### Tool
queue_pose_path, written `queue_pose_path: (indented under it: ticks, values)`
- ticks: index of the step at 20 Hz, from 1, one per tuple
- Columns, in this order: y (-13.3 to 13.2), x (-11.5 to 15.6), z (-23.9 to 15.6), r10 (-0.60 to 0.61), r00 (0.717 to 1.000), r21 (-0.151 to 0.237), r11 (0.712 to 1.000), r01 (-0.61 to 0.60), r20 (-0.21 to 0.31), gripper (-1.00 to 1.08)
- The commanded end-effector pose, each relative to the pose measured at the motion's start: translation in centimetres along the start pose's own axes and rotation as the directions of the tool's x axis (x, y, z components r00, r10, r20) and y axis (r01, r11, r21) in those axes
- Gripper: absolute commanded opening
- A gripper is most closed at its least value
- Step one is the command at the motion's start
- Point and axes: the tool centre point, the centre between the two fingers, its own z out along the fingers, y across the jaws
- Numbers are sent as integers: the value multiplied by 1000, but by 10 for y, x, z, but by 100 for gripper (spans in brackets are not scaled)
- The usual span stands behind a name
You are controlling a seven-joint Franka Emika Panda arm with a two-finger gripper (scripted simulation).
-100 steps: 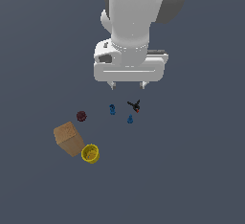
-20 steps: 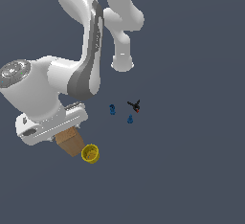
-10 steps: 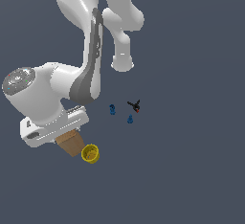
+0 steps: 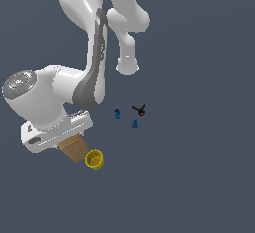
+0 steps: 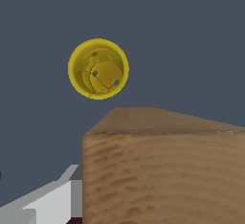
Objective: Pick up a designated object from a clutter of objects.
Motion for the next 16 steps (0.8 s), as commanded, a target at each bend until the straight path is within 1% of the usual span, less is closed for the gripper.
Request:
queue_pose_path:
  ticks: [1, 5, 8, 16]
  values:
    - [-1, 1, -1, 0, 1000, 0, 1000, 0, 0, -100]
    - [-8, 6, -11, 0, 1000, 0, 1000, 0, 0, -100]
    - [-18, 14, -26, 0, 1000, 0, 1000, 0, 0, -100]
    - [-63, 49, -92, 0, 1000, -1, 1000, 0, 0, -100]
